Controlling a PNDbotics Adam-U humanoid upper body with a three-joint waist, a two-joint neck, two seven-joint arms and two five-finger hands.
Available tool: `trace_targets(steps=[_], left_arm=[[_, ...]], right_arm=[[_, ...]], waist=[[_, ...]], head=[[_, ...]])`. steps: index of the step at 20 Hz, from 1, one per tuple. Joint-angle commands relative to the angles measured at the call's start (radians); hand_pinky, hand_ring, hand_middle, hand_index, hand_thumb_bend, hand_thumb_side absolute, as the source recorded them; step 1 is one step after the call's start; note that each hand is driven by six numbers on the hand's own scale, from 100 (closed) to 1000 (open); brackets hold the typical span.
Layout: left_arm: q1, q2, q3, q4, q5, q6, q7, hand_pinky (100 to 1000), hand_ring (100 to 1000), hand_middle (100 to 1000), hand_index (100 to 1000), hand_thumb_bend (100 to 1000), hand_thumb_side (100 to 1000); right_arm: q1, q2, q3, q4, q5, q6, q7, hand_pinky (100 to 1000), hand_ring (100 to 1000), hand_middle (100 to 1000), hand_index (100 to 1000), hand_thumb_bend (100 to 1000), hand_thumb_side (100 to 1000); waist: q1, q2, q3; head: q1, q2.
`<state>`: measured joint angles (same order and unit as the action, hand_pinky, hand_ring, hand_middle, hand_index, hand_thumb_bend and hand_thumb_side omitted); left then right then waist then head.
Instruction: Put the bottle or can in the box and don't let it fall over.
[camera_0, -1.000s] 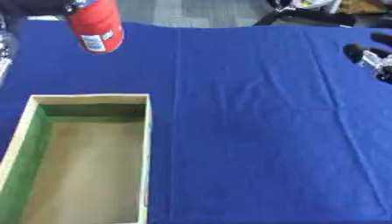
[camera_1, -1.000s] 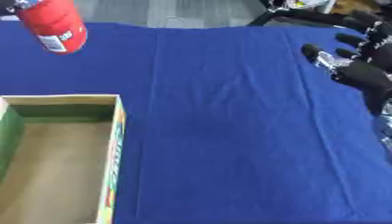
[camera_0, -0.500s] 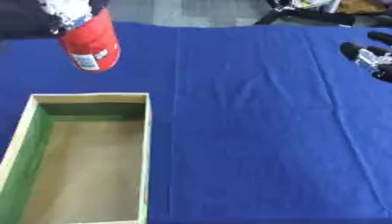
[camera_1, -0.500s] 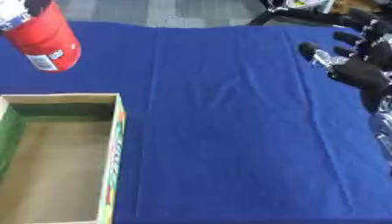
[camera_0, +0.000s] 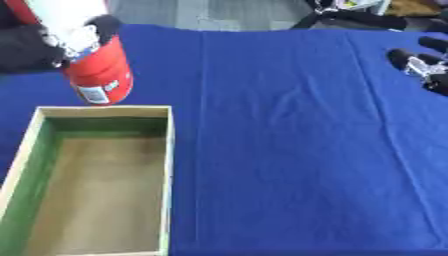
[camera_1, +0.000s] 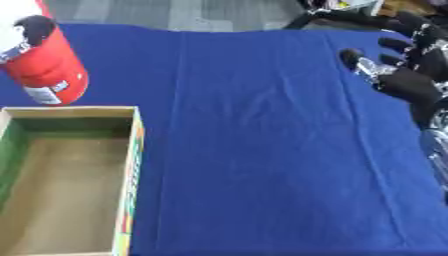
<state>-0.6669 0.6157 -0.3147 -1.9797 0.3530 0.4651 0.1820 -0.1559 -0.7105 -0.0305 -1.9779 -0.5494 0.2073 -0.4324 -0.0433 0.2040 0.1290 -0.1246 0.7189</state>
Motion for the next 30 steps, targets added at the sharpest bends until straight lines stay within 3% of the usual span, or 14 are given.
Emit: trace_targets(steps=[1, 14, 30], left_arm=[[0.008, -0.001, 0.008, -0.02, 0.005, 0.001, 0.012, 708, 658, 367, 354, 183, 100], [0.073, -0.043, 0.005, -0.02, -0.01, -0.011, 0.014, 700, 657, 367, 355, 177, 100], [0.213, -0.027, 0.014, -0.017, -0.045, -0.088, 0.037, 694, 668, 383, 373, 192, 100]], right_arm=[[-0.003, -0.032, -0.015, -0.022, 0.005, 0.0, -0.005, 899, 891, 891, 915, 591, 100], [0.005, -0.03, -0.021, -0.022, 0.003, -0.002, -0.012, 898, 890, 890, 915, 579, 100], [0.004, -0.025, -0.019, -0.022, 0.0, -0.002, -0.012, 898, 890, 890, 915, 576, 100]], waist=[[0.002, -0.019, -0.001], [0.006, -0.026, 0.0], [0.004, -0.022, -0.002]], head=[[0.001, 0.007], [-0.004, 0.032], [-0.015, 0.022]])
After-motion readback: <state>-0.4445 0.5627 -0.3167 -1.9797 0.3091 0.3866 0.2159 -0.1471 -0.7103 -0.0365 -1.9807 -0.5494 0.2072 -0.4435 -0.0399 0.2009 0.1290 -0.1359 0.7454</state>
